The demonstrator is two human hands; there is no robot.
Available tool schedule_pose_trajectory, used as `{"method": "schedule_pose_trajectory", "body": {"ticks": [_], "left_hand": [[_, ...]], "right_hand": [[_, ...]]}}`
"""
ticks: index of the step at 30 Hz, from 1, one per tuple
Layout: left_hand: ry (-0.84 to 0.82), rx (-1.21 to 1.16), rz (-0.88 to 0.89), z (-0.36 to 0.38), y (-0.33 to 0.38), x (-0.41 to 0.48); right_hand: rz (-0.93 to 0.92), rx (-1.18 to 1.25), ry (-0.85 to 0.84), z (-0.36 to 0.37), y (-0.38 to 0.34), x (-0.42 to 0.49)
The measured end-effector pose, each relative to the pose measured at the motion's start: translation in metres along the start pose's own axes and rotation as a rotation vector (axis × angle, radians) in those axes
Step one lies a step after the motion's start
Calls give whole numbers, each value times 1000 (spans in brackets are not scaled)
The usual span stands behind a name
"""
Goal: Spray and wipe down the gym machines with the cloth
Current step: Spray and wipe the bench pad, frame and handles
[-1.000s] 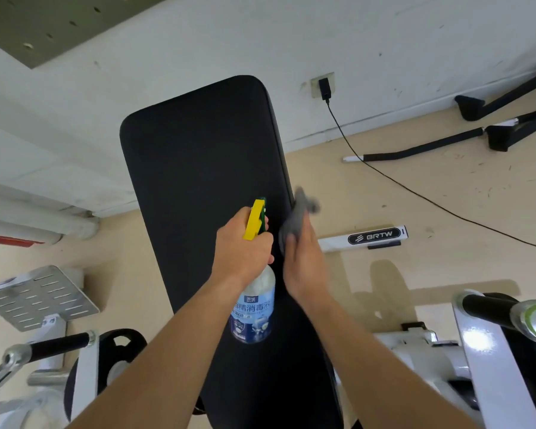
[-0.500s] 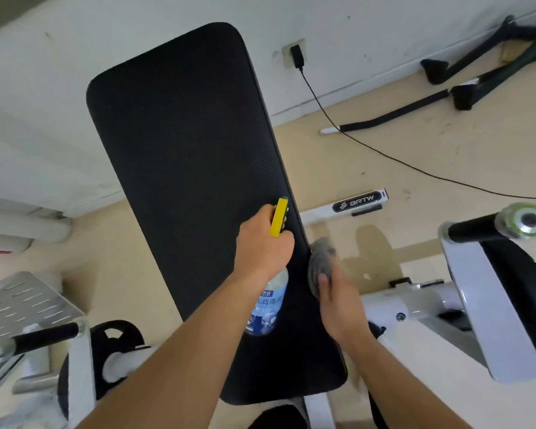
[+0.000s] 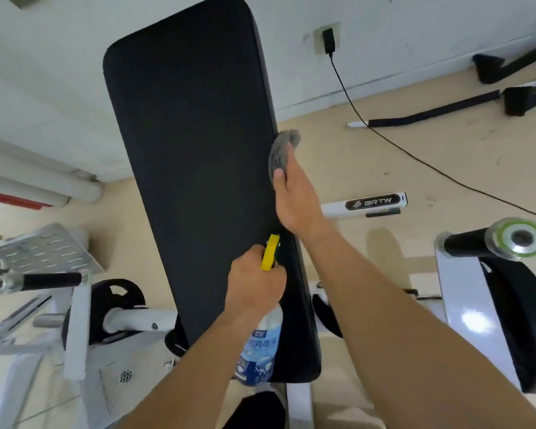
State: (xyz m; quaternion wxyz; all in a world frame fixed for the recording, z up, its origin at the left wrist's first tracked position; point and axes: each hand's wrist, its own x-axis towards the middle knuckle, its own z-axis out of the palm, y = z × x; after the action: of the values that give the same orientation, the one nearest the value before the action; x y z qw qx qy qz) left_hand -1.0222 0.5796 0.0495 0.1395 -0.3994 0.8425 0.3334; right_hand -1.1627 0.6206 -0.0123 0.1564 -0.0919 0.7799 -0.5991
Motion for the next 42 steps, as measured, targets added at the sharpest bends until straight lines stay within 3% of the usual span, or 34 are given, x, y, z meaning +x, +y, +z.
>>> {"method": "schedule_pose_trajectory", "body": {"ticks": [5,9,11,17,25,29,35,38,42], "left_hand": [[175,-196,26,-35,34,15],[162,-199,121,-47,54,26],[142,-177,135,-48,56,27],[114,-189,27,-39,31,21],[49,-58,83,-19,-5,-1],[-9,-4,95,7,-21,-22],[-164,16,-4,45,-47,-47],[-178,51,-59,51,-65,-53],[-115,19,-64,36,-81,-55]], "right_hand": [[63,-201,-22,33,61,-120],[332,-300,-209,25,94,-187],[318,-265,-196,19,91,-165],[56,-121,72,28,24,-48],[167,-357,6,54,120,-221],[302,-278,-190,18,132,-263],[291,-114,107,-51,83,-212],[191,-25,78,-50,58,-159],[80,10,-19,8,48,-116]]}}
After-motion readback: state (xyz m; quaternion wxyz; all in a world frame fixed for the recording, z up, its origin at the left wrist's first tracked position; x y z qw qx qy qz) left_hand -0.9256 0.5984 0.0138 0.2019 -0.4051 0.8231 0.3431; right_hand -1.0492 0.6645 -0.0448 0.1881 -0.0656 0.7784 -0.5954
